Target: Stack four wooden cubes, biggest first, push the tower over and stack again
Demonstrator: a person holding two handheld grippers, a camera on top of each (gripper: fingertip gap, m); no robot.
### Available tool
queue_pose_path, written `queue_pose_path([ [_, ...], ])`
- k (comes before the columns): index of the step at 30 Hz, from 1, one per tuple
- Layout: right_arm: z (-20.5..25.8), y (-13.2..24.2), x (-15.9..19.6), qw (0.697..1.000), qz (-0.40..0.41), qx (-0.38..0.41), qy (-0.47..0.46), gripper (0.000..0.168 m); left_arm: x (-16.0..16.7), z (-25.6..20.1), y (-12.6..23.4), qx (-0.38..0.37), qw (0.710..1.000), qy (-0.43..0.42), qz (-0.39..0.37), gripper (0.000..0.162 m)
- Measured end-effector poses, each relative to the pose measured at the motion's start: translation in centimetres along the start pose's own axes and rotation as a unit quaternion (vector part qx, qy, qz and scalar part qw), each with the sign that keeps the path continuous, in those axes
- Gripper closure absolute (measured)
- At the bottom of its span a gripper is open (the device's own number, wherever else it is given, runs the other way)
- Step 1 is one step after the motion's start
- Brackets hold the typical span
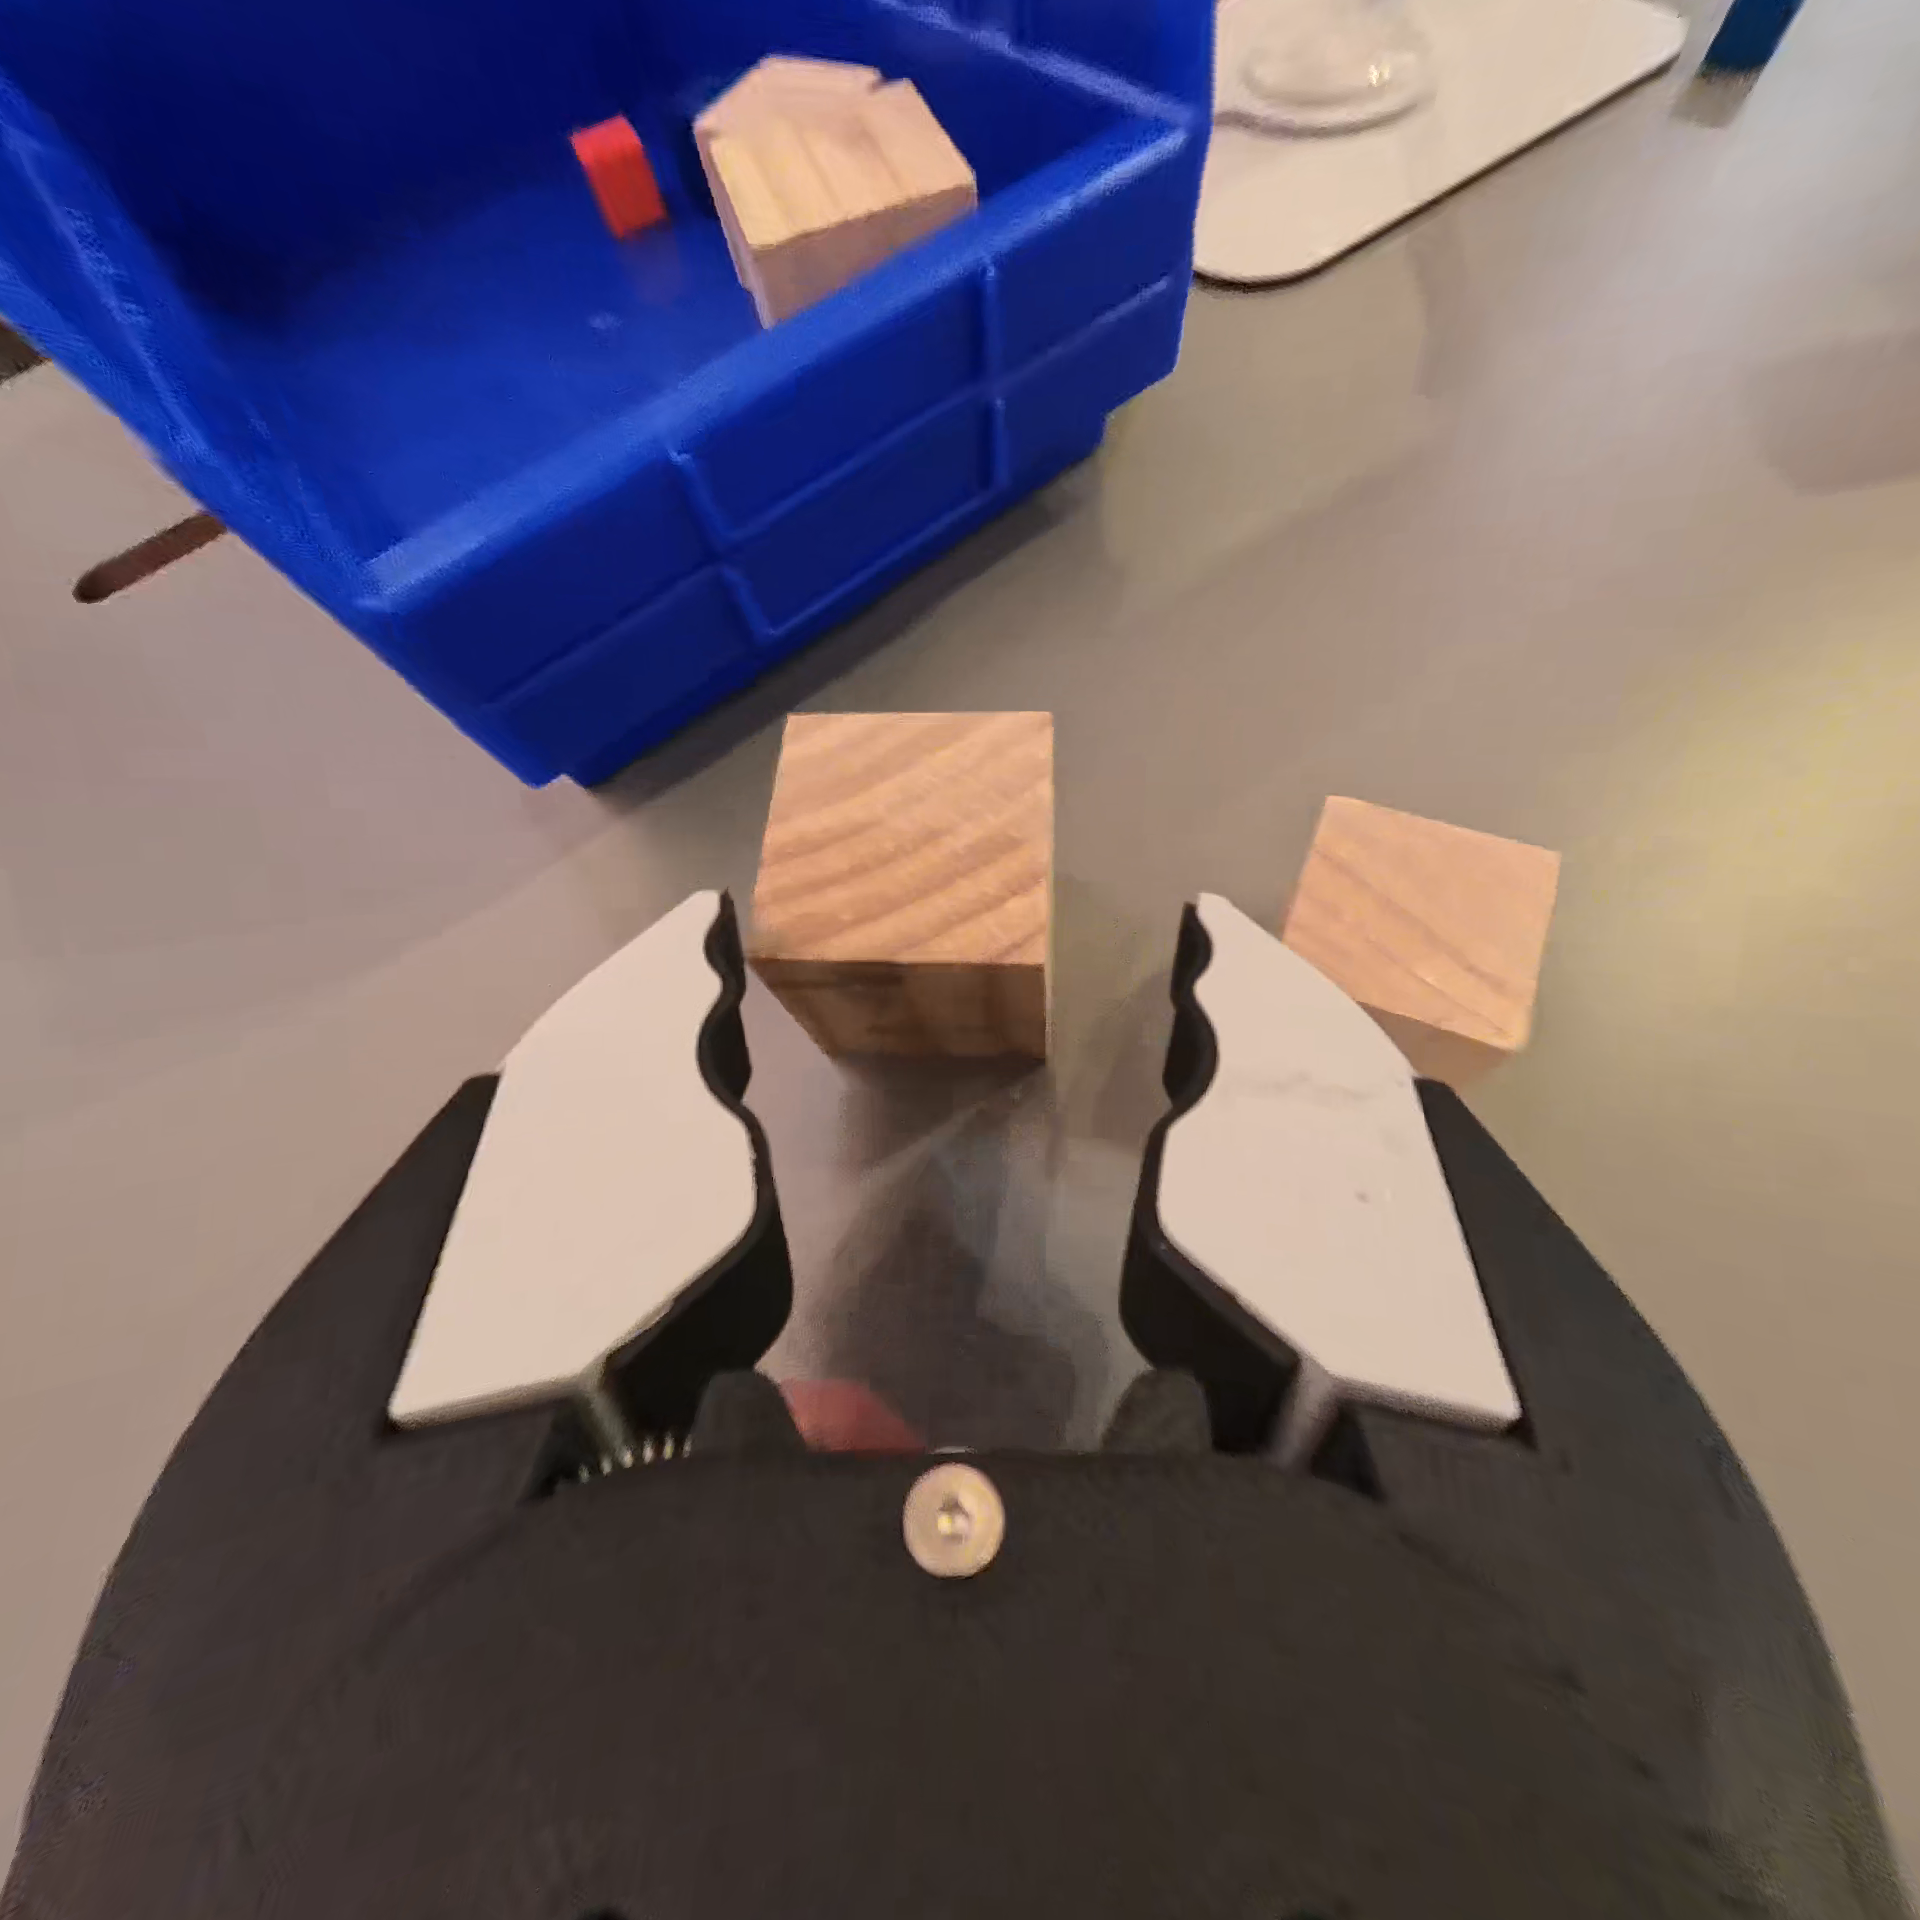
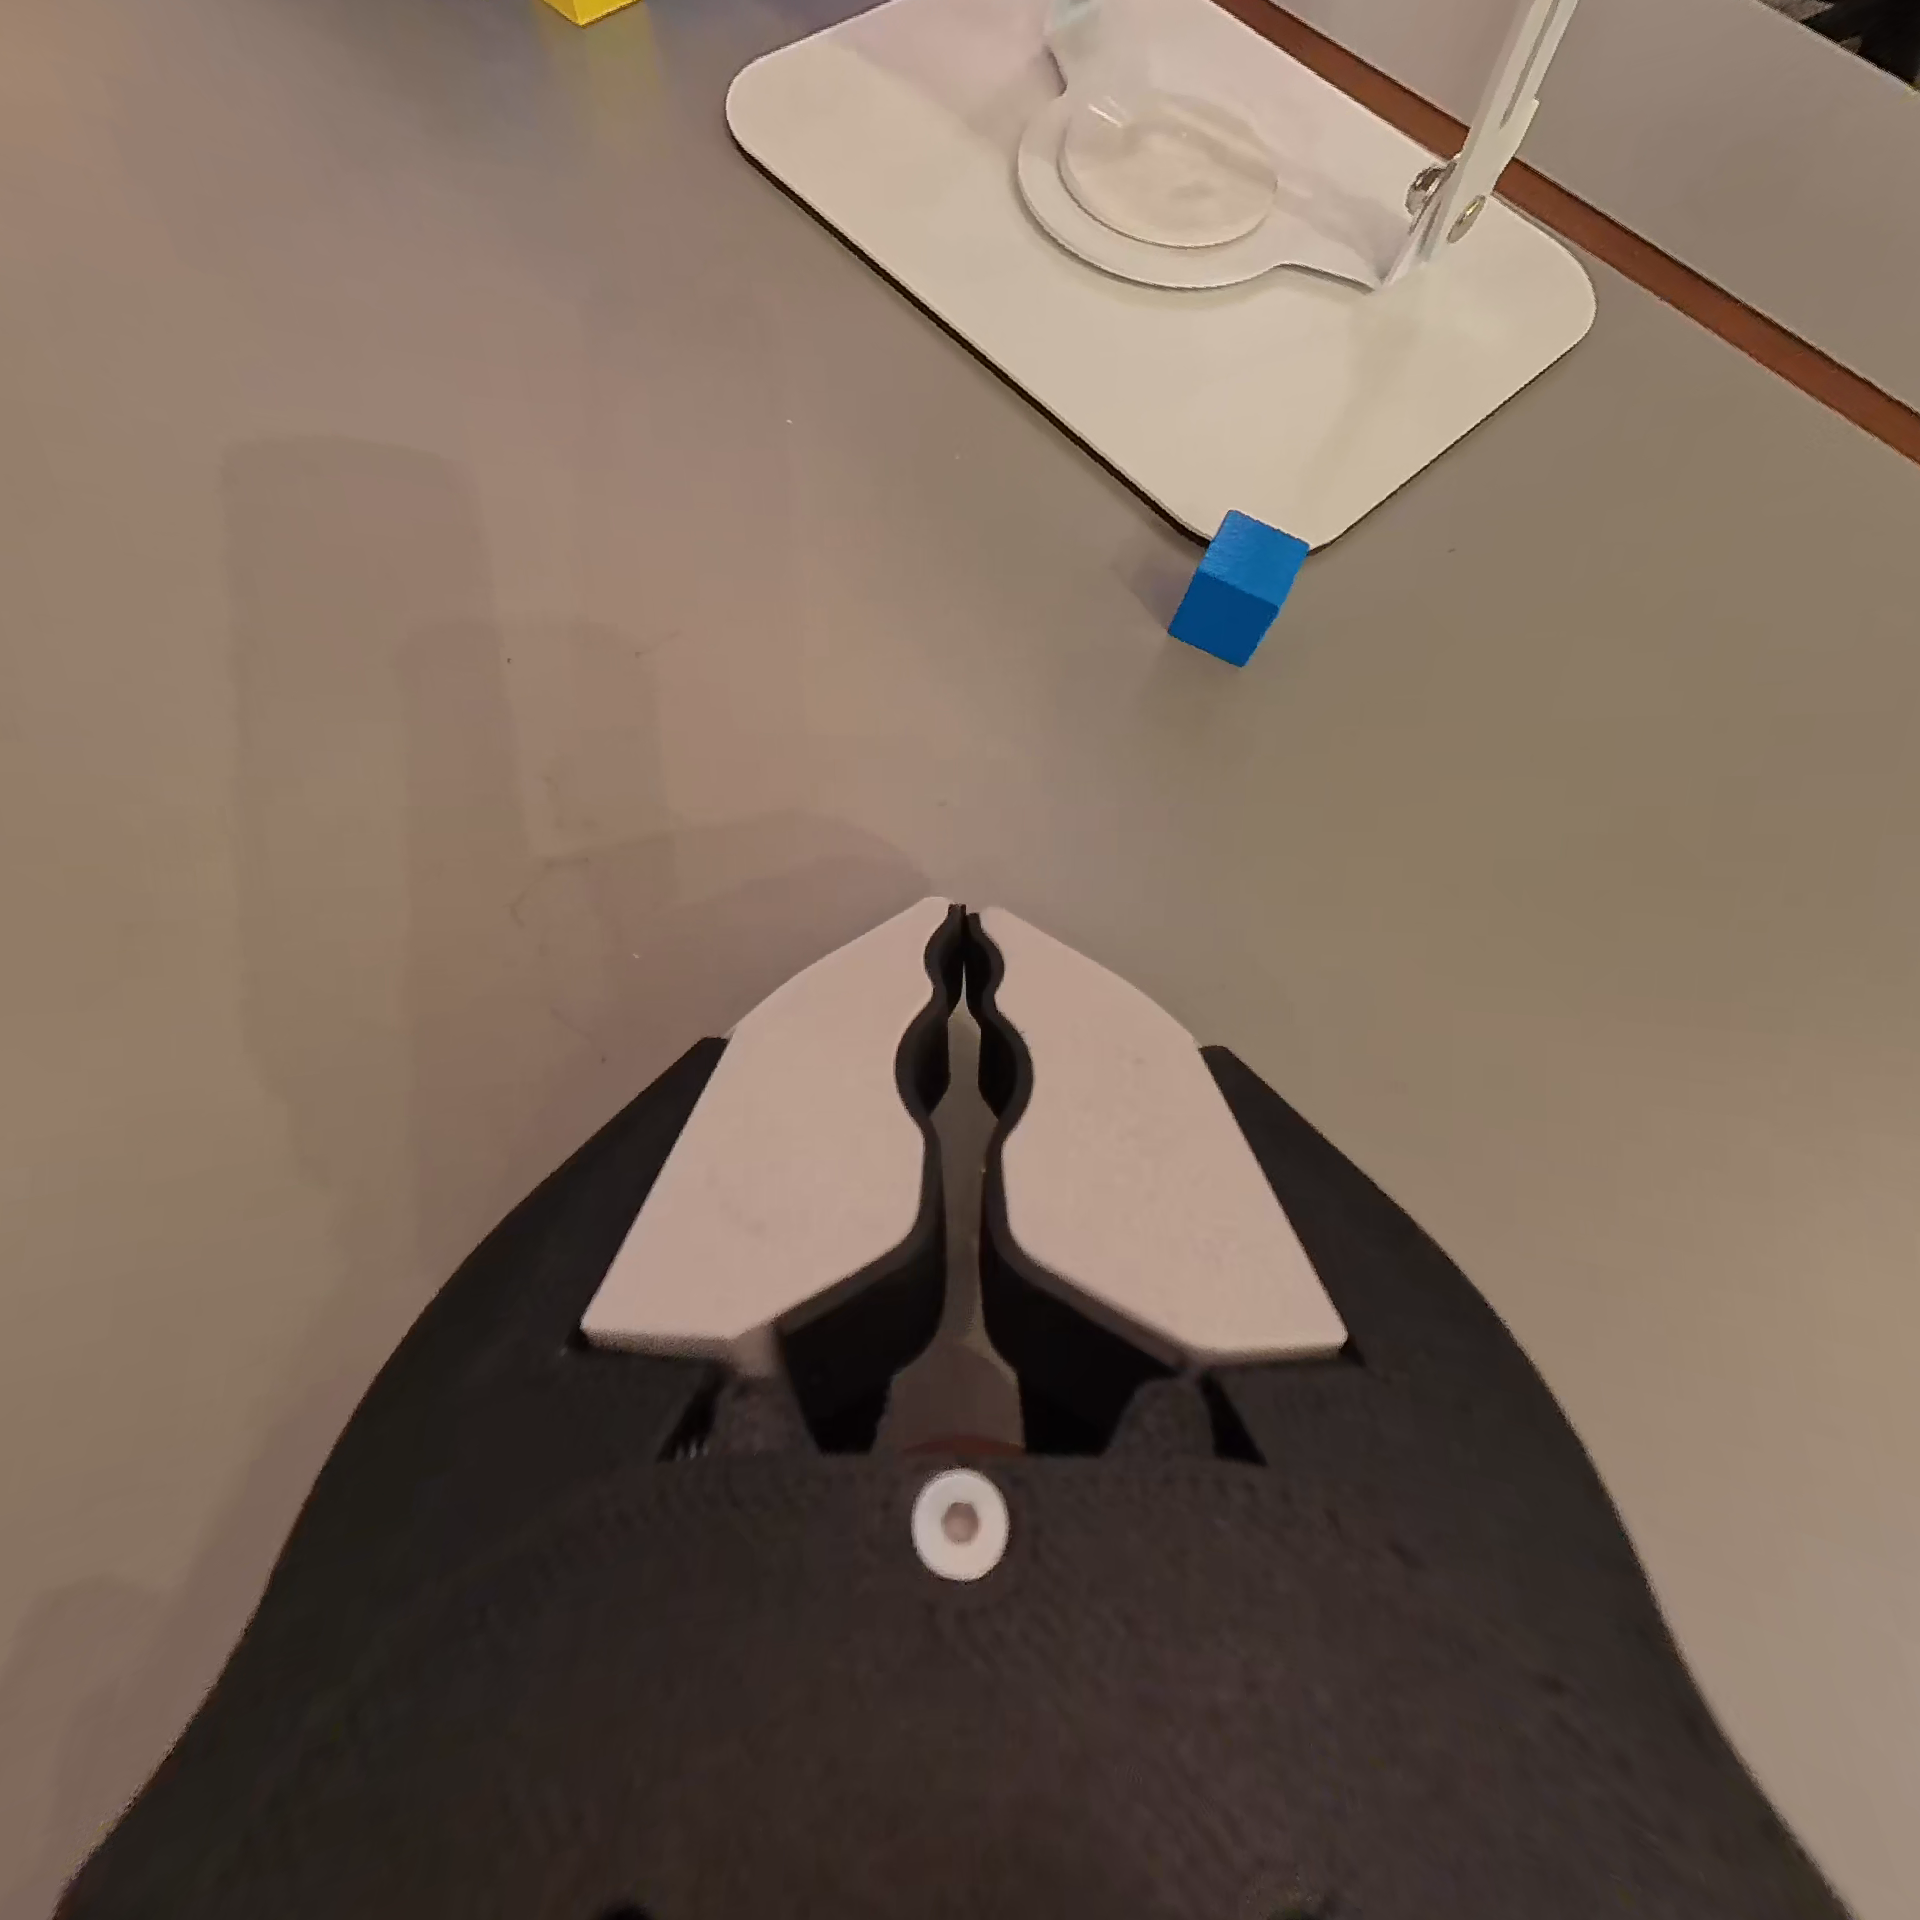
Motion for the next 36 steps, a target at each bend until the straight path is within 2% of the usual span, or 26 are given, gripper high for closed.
queue_pose_path([
  [3, 0.1, -0.1, 0.0, 1.000, 0.002, -0.002, 0.002, 0.168, 0.5, 0.3, -1.8, 0.007, 0.999, -0.010, 0.040, 0.089],
  [4, 0.1, -0.1, 0.0, 1.000, 0.002, -0.002, 0.002, 0.168, 0.3, 0.5, -2.2, 0.000, 0.999, -0.020, 0.040, 0.101],
  [7, 0.1, 0.0, 0.0, 1.000, 0.000, -0.003, 0.001, 0.168, -0.5, 0.3, -3.0, 0.017, 0.999, -0.026, 0.032, 0.102],
  [9, 0.0, 0.1, 0.0, 1.000, 0.000, -0.003, 0.000, 0.168, -1.9, 0.2, -2.9, 0.009, 0.999, -0.022, 0.022, 0.102],
  [11, -0.1, 0.1, 0.0, 1.000, -0.002, -0.007, -0.003, 0.168, -4.9, -1.5, -2.2, 0.022, 0.999, -0.042, -0.015, 0.102],
  [15, -0.6, 0.3, 0.7, 1.000, 0.007, -0.013, -0.003, 0.168, -11.9, -8.5, -1.7, 0.083, 0.990, -0.093, -0.073, 0.102],
  [20, -2.0, 1.3, 1.3, 1.000, -0.002, -0.016, -0.022, 0.168, -15.8, -21.3, -6.1, 0.212, 0.965, -0.128, -0.083, 0.102],
  [22, -2.8, 1.7, 1.8, 0.999, -0.002, -0.010, -0.030, 0.168, -16.2, -26.1, -7.9, 0.265, 0.952, -0.137, -0.076, 0.102],
  [25, -3.9, 2.4, 2.4, 0.999, -0.003, -0.005, -0.040, 0.168, -16.8, -31.9, -10.1, 0.306, 0.939, -0.141, -0.072, 0.102],
  [29, -4.7, 3.0, 2.8, 0.999, -0.009, -0.006, -0.049, 0.168, -16.1, -37.3, -11.5, 0.343, 0.920, -0.182, -0.051, 0.102],
  [33, -4.5, 2.9, 2.8, 0.999, -0.006, -0.011, -0.045, 0.168, -14.6, -39.3, -12.7, 0.336, 0.916, -0.218, -0.024, 0.102],
  [36, -4.3, 2.8, 2.7, 0.999, -0.004, -0.015, -0.040, 0.168, -14.2, -39.3, -12.9, 0.333, 0.919, -0.210, -0.020, 0.102],
])
Point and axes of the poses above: each gripper's, where its closed fingertips meet, y back along the fingers, x out of its underside, z = x × y across the jaws, the point moved 3 cm from there along y, back along the fingers, and after that the axes turned 5 degrees about -x, right-handed, at the moved point
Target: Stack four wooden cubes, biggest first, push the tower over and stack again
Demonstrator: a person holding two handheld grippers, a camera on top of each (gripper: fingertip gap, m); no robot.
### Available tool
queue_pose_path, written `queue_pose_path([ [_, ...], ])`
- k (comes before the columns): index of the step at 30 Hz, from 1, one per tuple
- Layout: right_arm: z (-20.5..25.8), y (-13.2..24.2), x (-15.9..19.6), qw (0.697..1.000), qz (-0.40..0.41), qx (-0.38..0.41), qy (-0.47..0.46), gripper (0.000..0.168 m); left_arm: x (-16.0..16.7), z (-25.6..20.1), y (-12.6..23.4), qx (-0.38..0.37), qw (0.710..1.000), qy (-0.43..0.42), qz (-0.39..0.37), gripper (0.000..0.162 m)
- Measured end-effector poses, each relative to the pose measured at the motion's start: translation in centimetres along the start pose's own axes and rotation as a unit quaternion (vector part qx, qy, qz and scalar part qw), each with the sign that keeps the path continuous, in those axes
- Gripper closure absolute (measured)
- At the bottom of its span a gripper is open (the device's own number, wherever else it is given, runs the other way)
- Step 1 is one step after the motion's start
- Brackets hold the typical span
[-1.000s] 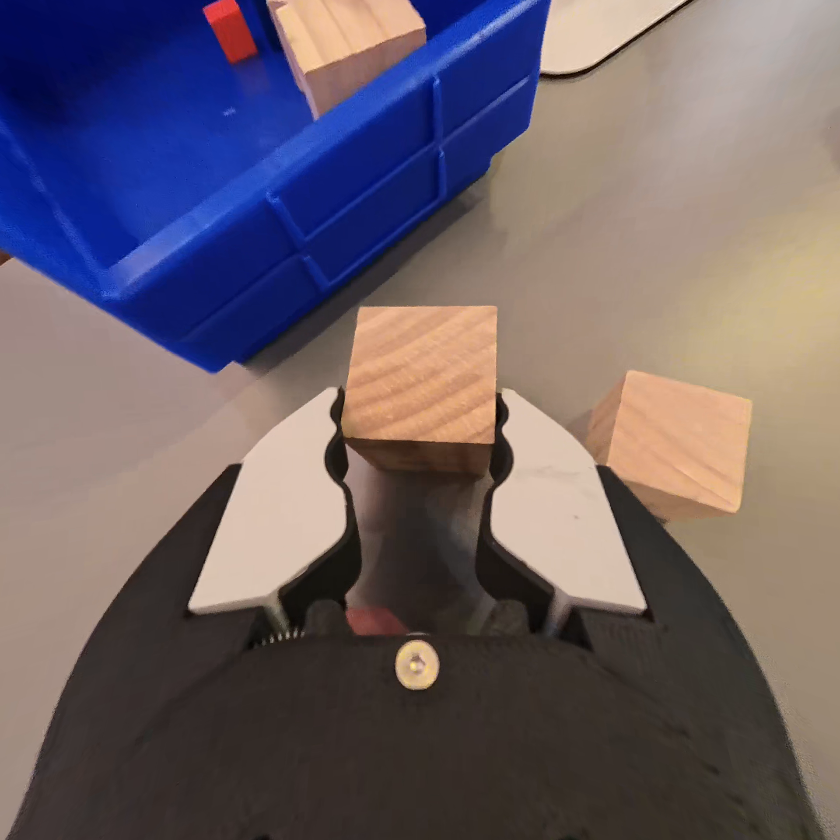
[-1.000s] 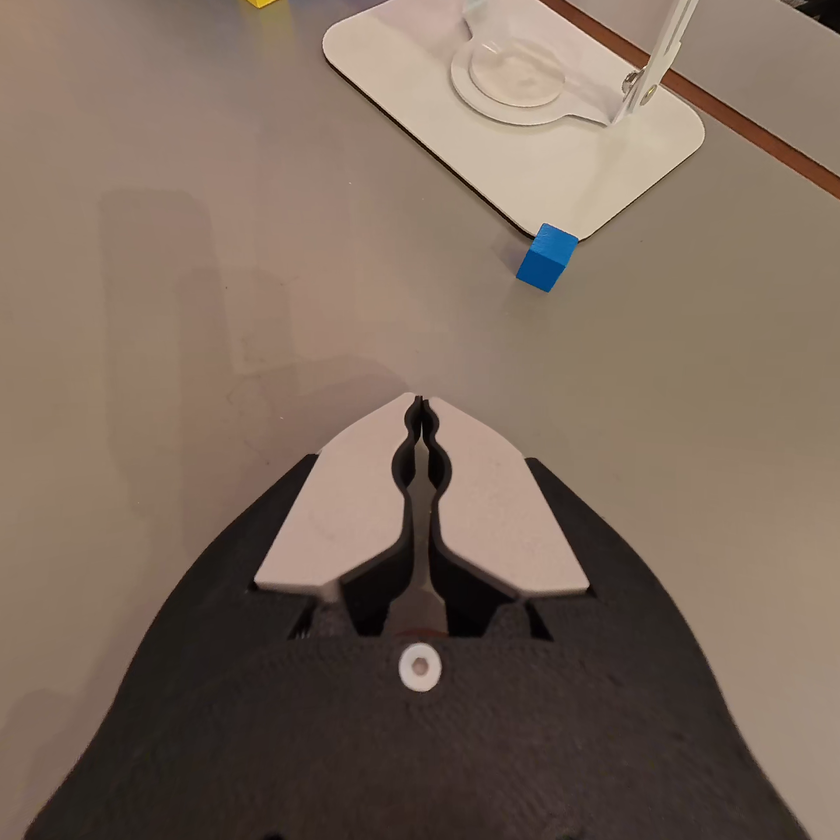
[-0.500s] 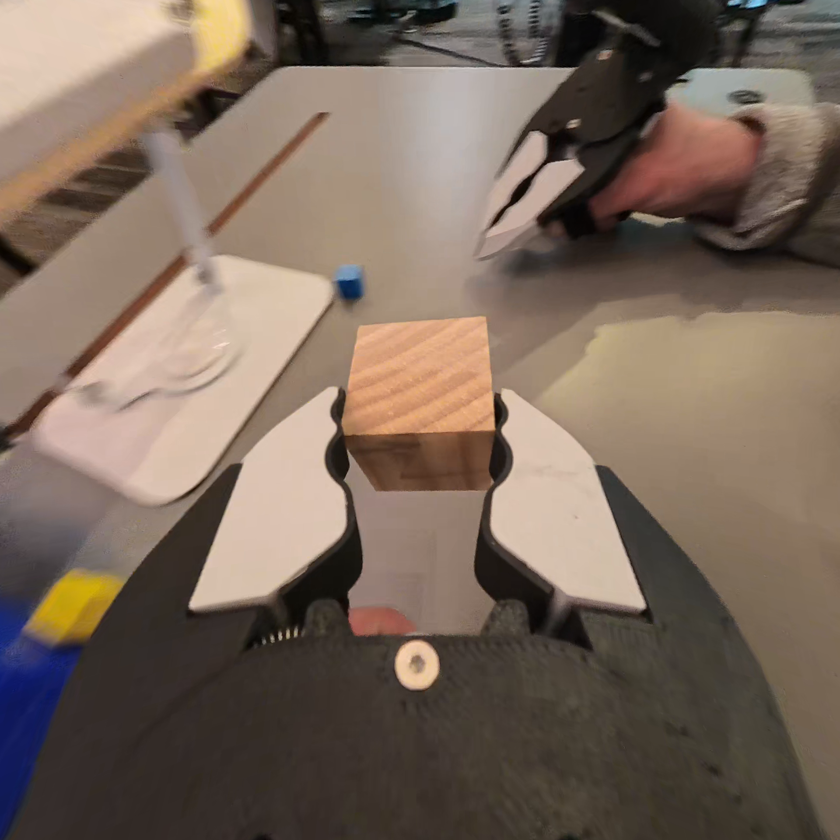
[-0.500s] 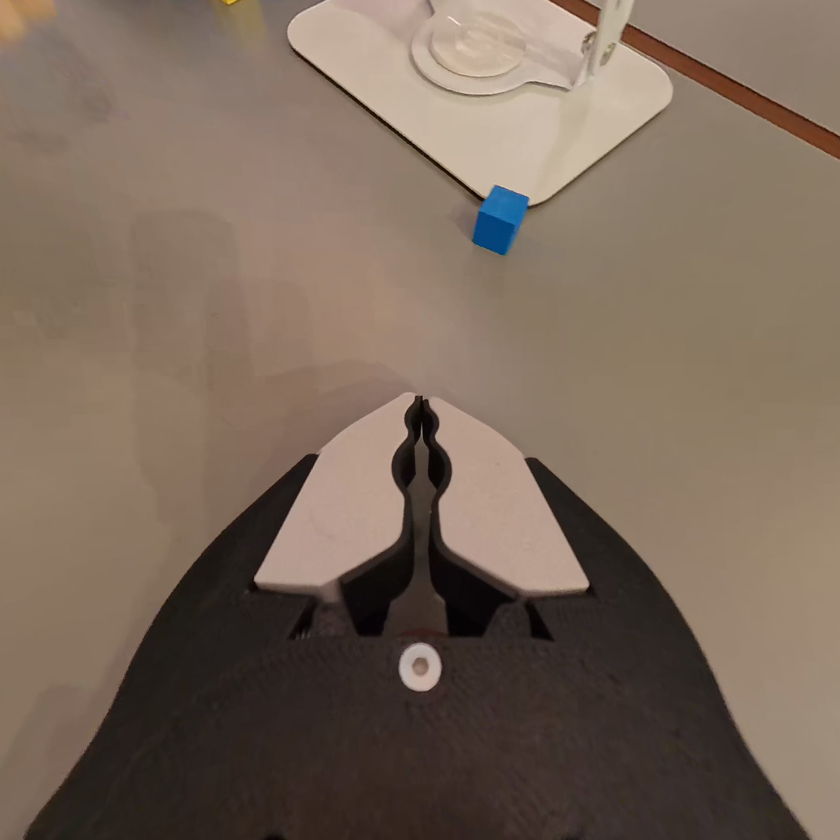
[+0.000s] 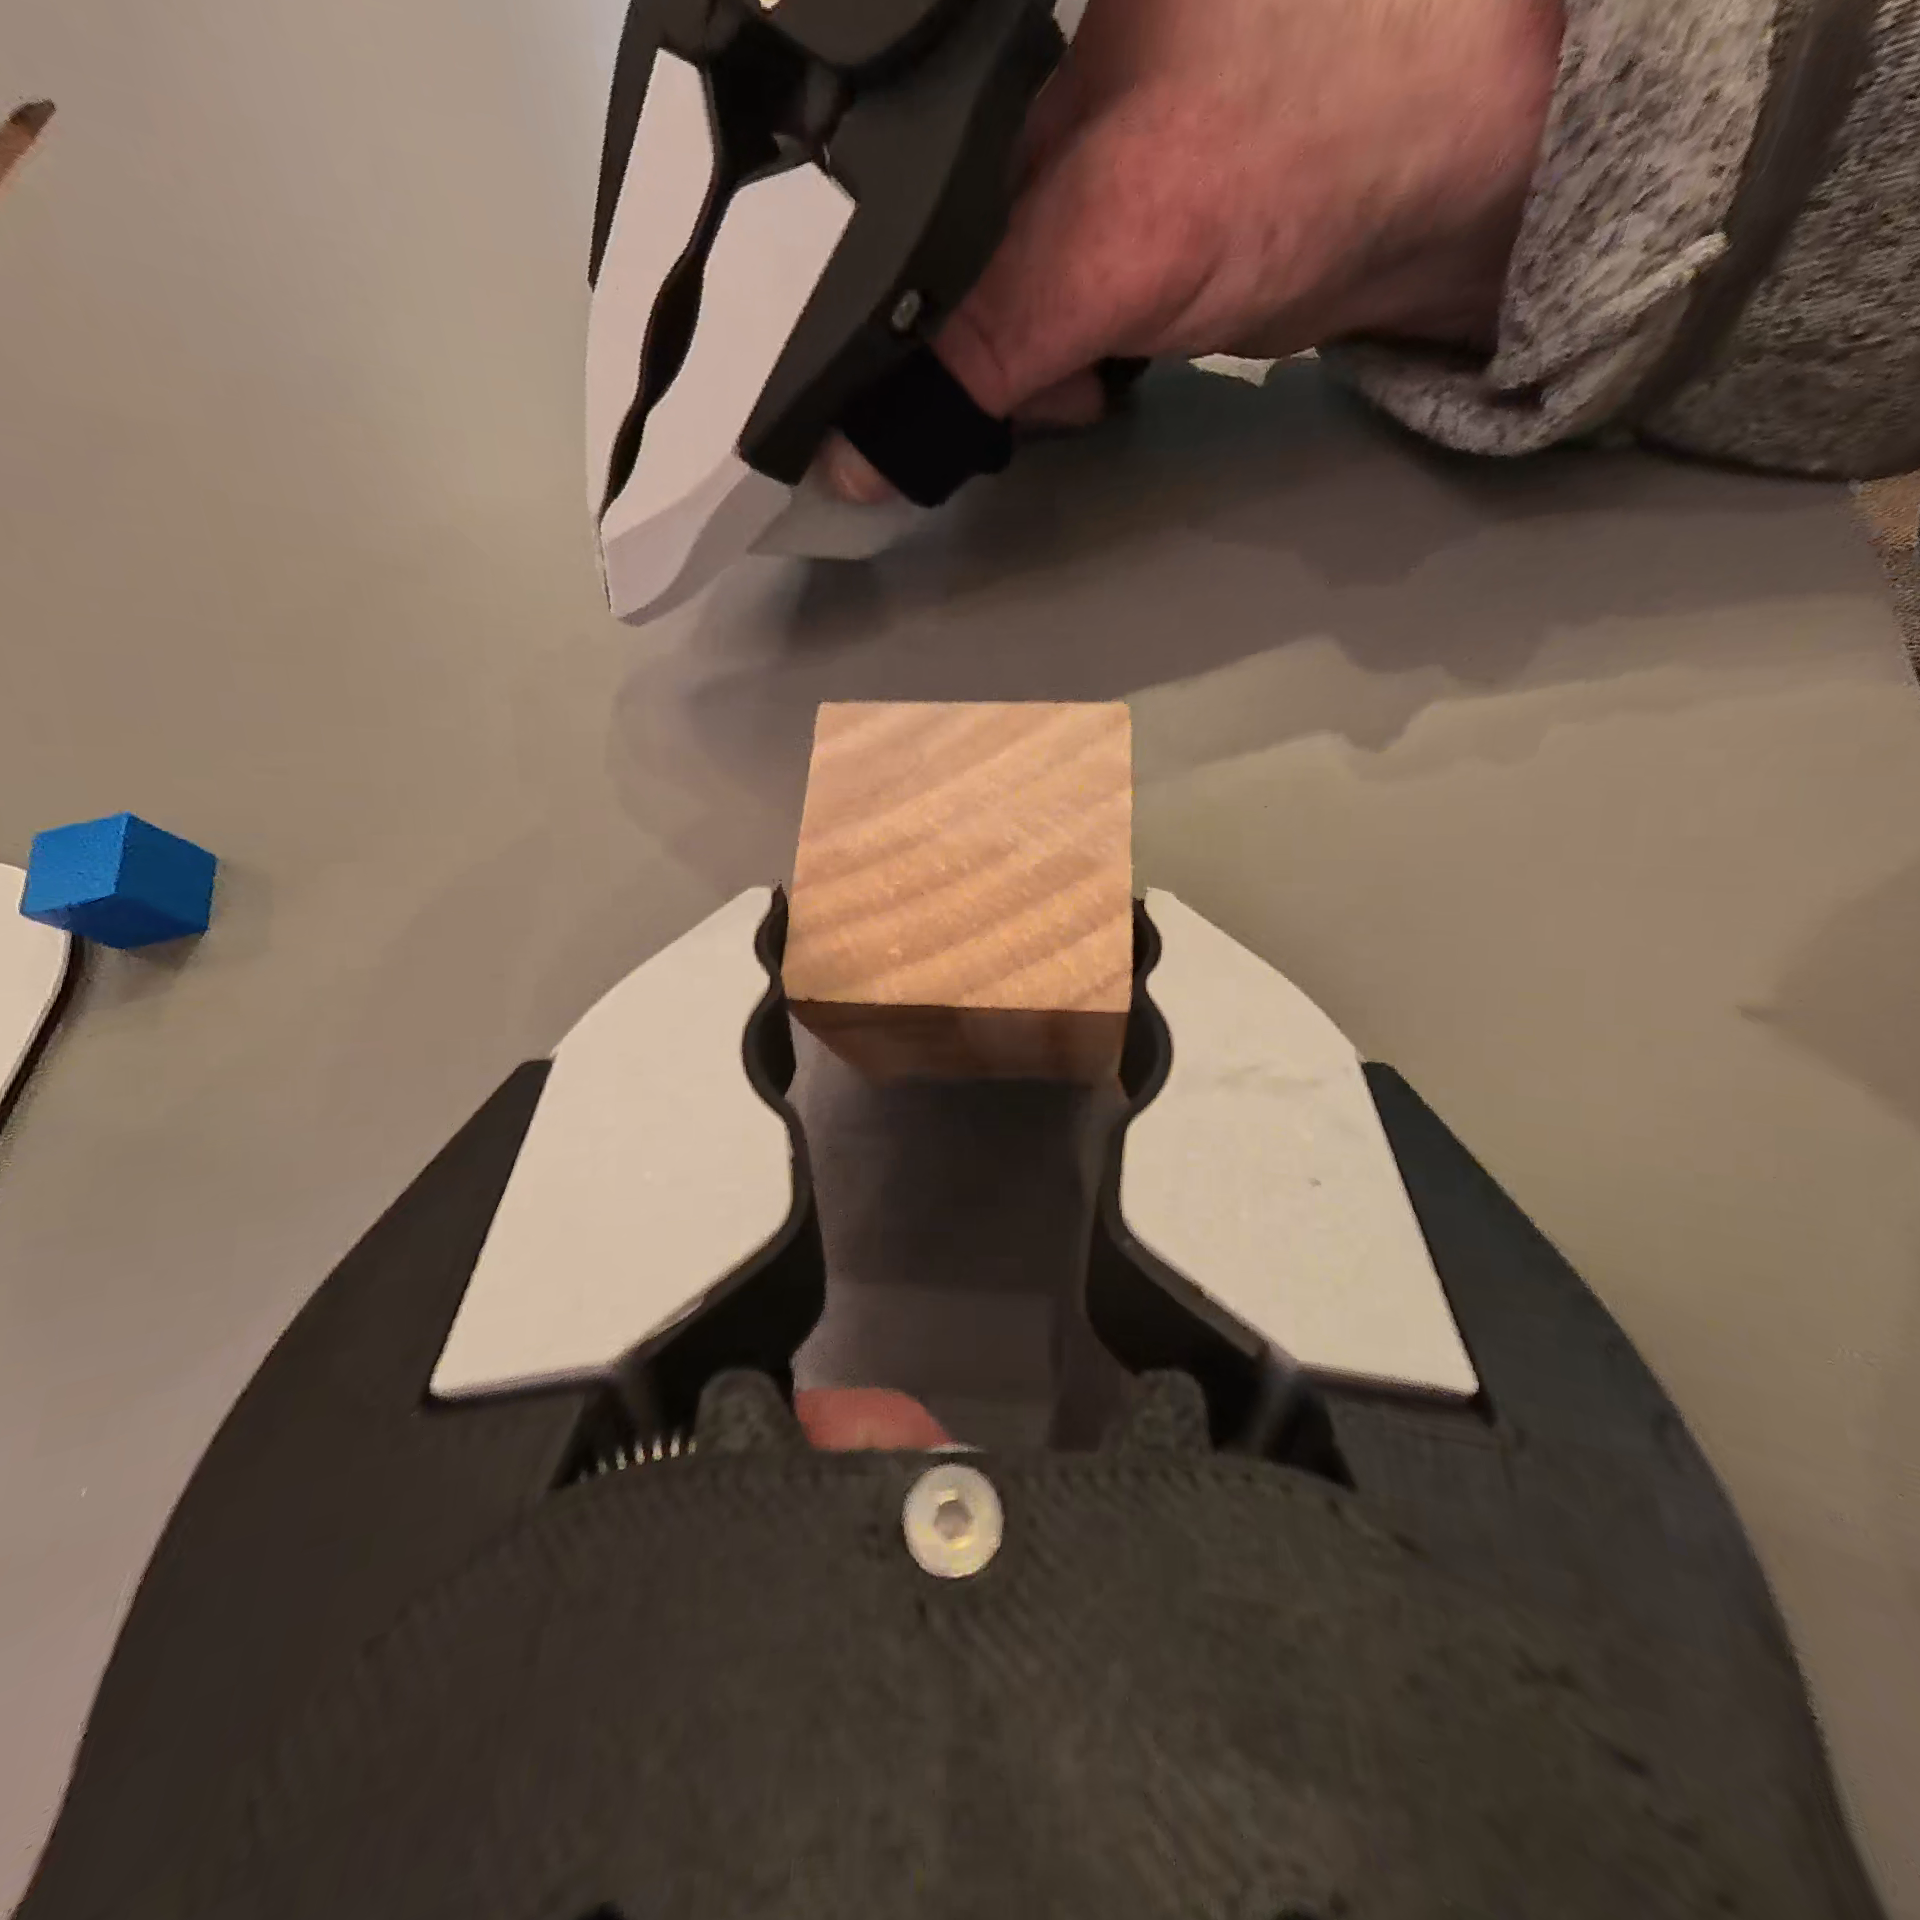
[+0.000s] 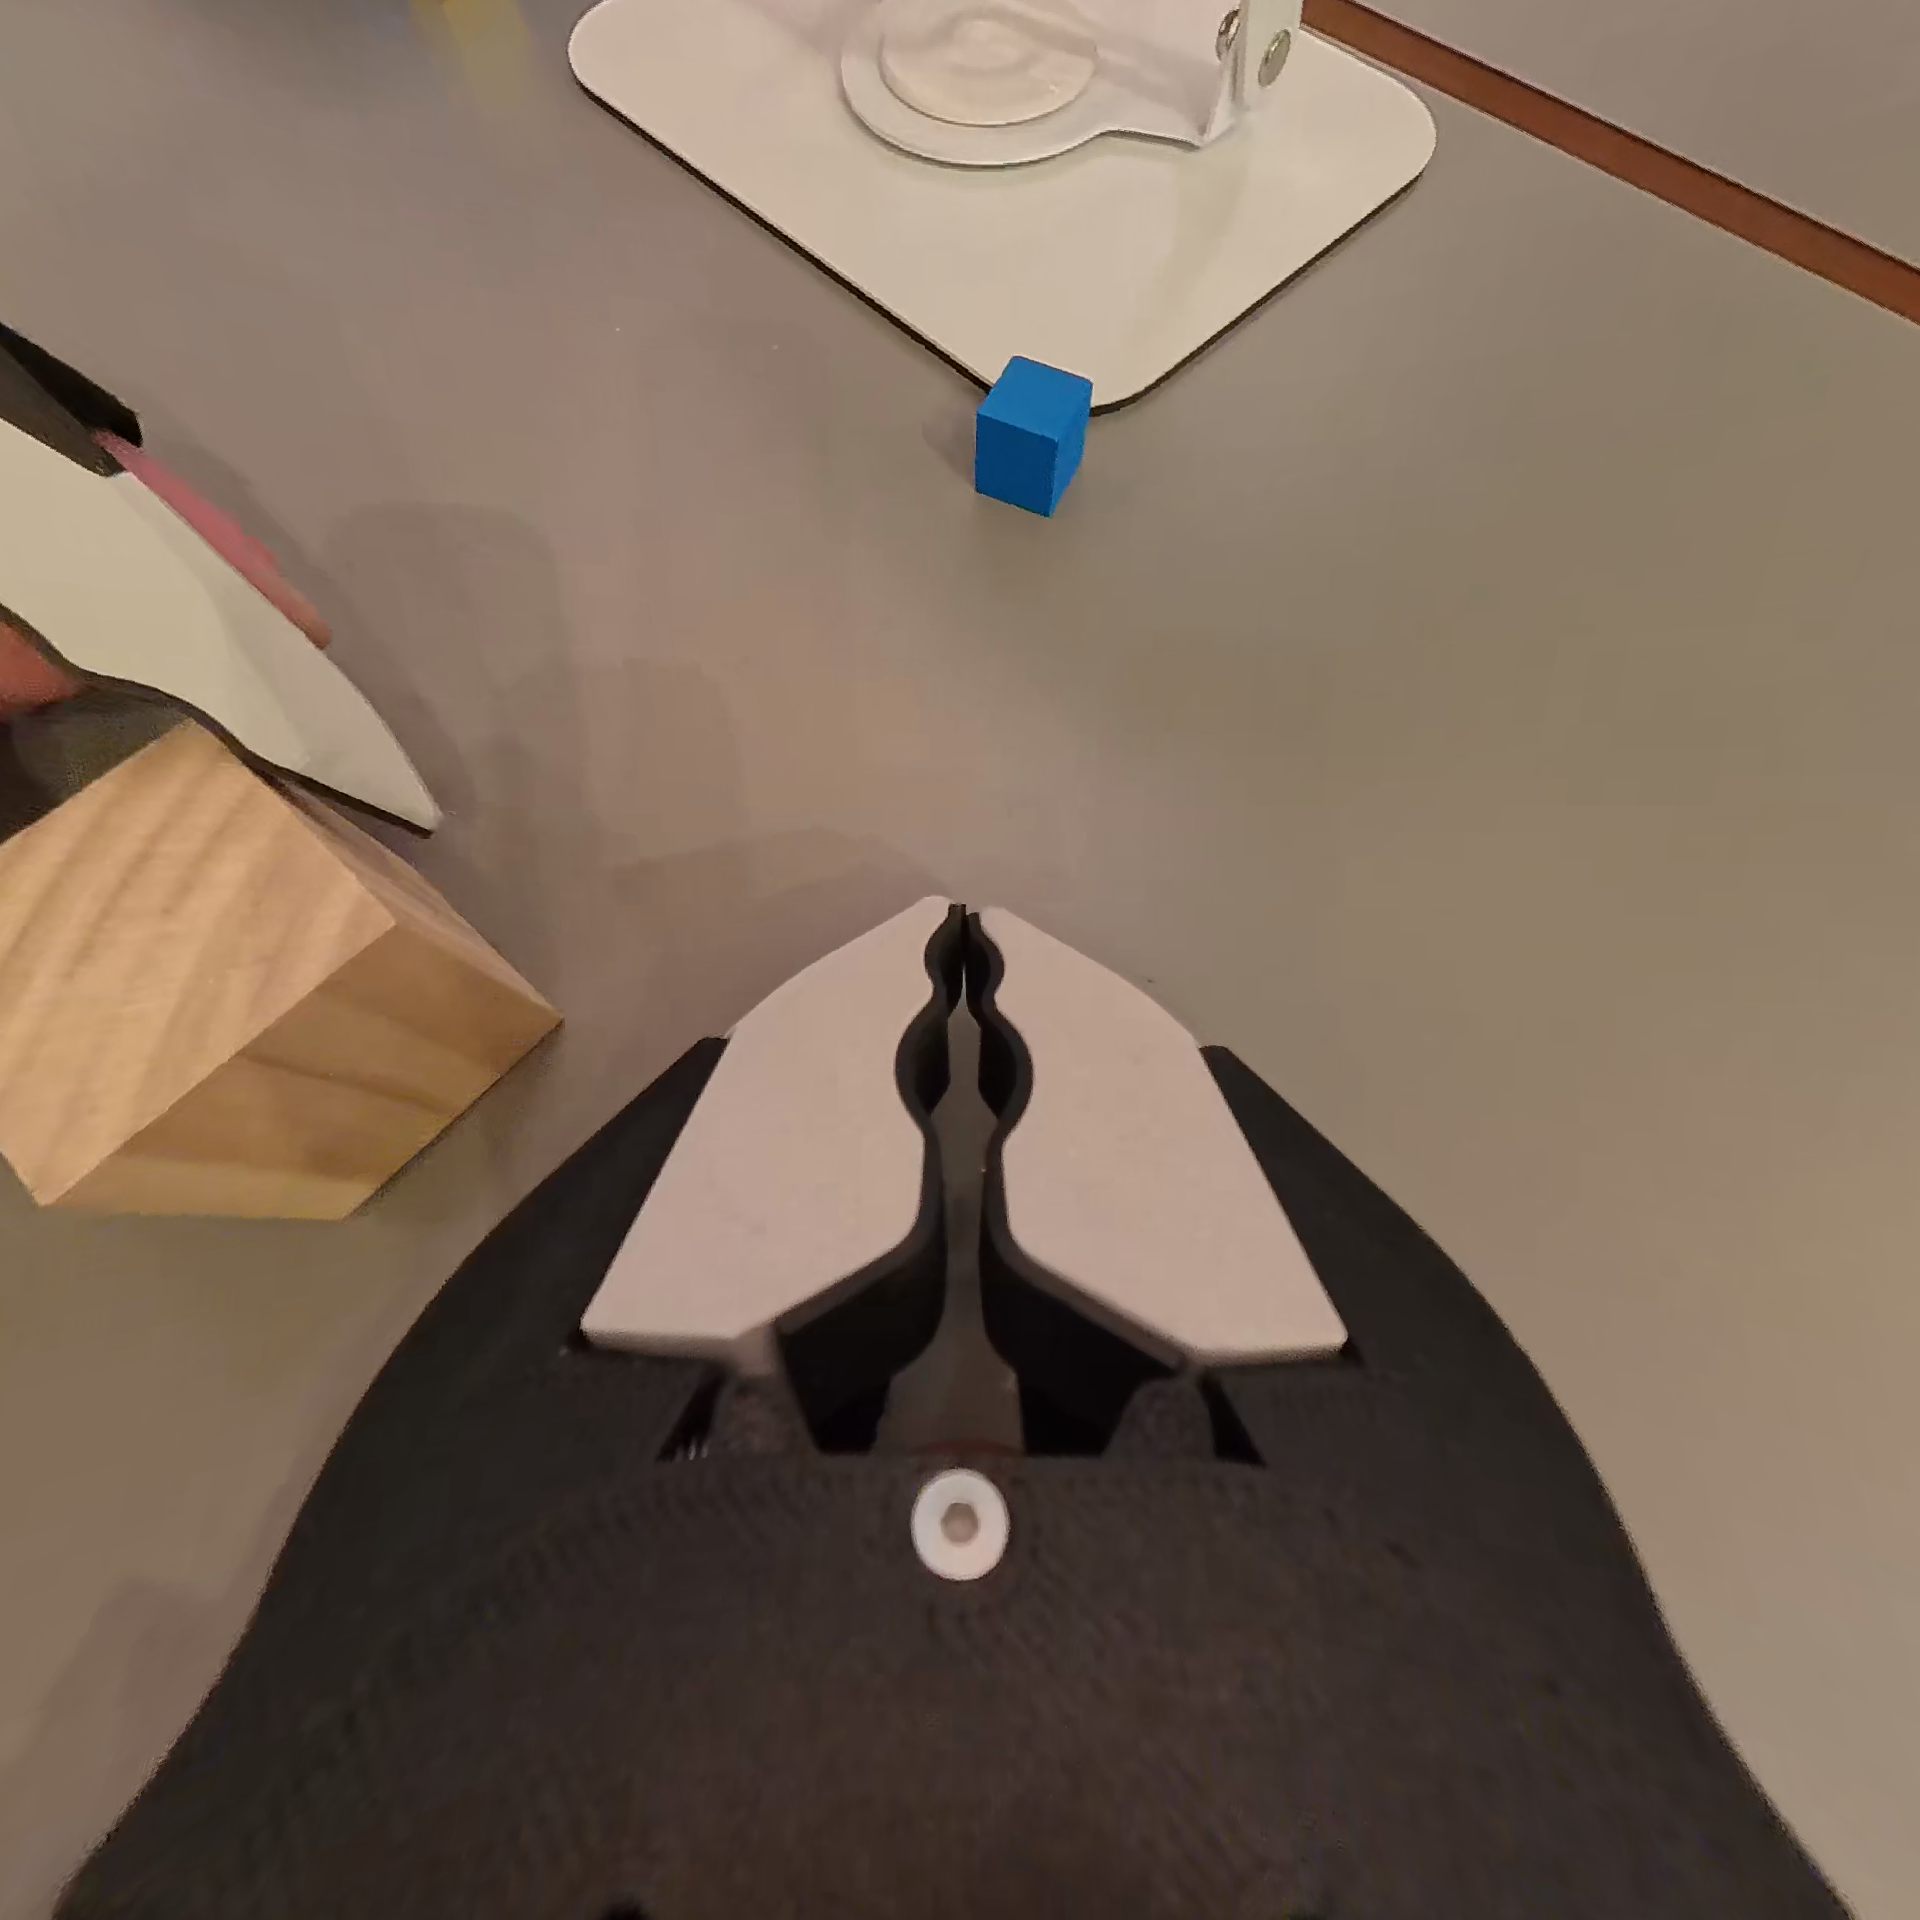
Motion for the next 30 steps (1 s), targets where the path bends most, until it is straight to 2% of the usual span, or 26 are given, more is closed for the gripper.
queue_pose_path([
  [3, 0.0, 0.0, 0.0, 1.000, 0.000, -0.002, 0.000, 0.168, 0.2, 0.0, 1.8, 0.006, 1.000, 0.024, -0.013, 0.082],
  [5, 0.0, 0.0, 0.0, 1.000, -0.001, -0.003, -0.001, 0.168, 0.8, 0.7, 4.5, -0.015, 0.999, 0.032, -0.027, 0.079],
  [8, 0.1, -0.1, 0.0, 1.000, 0.002, -0.006, 0.002, 0.168, 3.2, 3.0, 10.0, -0.090, 0.995, 0.030, -0.021, 0.077],
  [10, 0.2, -0.2, 0.1, 1.000, 0.007, -0.005, 0.005, 0.168, 5.6, 4.6, 13.8, -0.138, 0.990, 0.037, 0.002, 0.078],
  [14, 0.3, -0.3, 0.1, 1.000, 0.010, -0.005, 0.009, 0.168, 12.6, 7.9, 21.8, -0.245, 0.962, 0.020, 0.119, 0.080],
  [17, 0.3, -0.3, 0.1, 1.000, 0.010, -0.005, 0.008, 0.168, 17.0, 9.1, 26.6, -0.255, 0.952, 0.053, 0.161, 0.079],
  [19, 0.3, -0.3, 0.1, 1.000, 0.012, -0.004, 0.009, 0.168, 19.0, 9.5, 28.6, -0.253, 0.951, 0.074, 0.160, 0.079],
  [23, 0.3, -0.4, 0.1, 1.000, 0.013, -0.004, 0.010, 0.168, 22.2, 9.0, 29.1, -0.191, 0.961, 0.130, 0.153, 0.082],
  [25, 0.3, -0.3, 0.1, 1.000, 0.013, -0.003, 0.009, 0.168, 23.3, 8.6, 28.5, -0.166, 0.965, 0.132, 0.157, 0.093],
  [27, 0.3, -0.3, 0.1, 1.000, 0.013, -0.003, 0.009, 0.168, 22.8, 8.3, 27.7, -0.151, 0.976, 0.104, 0.122, 0.118],
  [30, 0.3, -0.4, 0.1, 1.000, 0.013, -0.004, 0.007, 0.168, 20.2, 8.3, 25.9, -0.142, 0.985, 0.078, 0.064, 0.118],
])
Point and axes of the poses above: each gripper's, where its closed fingertips meet, y back along the fingers, x out of its underside, z = x × y across the jaws, the point moved 3 cm from there along y, back along the fingers, and after that the axes turned 5 degrees about -x, right-handed, at the moved point
